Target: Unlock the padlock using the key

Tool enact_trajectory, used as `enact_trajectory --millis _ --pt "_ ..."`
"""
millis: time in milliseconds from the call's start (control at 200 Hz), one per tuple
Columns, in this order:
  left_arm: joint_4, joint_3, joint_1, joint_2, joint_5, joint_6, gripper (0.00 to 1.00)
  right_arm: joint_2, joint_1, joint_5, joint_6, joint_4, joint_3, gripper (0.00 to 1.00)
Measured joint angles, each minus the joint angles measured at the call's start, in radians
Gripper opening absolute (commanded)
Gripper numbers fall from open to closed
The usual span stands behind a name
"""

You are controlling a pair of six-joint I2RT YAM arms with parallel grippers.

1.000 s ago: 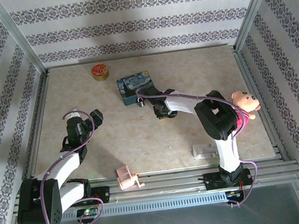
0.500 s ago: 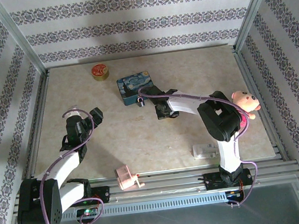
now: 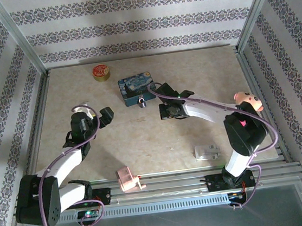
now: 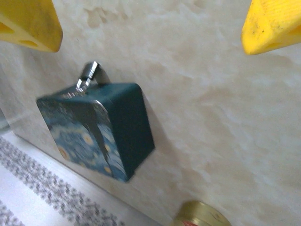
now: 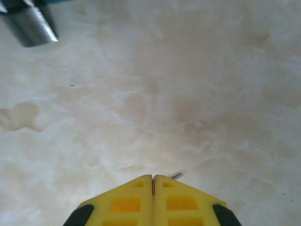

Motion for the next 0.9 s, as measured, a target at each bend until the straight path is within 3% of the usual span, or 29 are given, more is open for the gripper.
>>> enact_trajectory --millis 175,330,455,650,905 --pt "0.057 0.000 -0.130 0.052 0.016 0.001 1.00 -0.132 0.000 -0.075 0.000 0.031 -0.050 0.00" --pt "0.190 -0.001 -0.194 0.132 0.055 0.011 0.98 -0.219 0.000 -0.134 0.007 0.049 -0.058 0.00" --pt "0.334 -0.007 -0.239 0.203 0.090 0.044 0.87 -0.274 0.000 -0.184 0.042 0.070 -0.060 0.00" --pt "0.575 -0.022 -0.294 0.310 0.174 0.118 0.58 -0.315 0.000 -0.266 0.104 0.109 -0.060 0.00" --pt "0.837 -0.021 -0.400 0.455 0.272 0.267 0.49 -0.331 0.001 -0.352 0.166 0.170 -0.060 0.00"
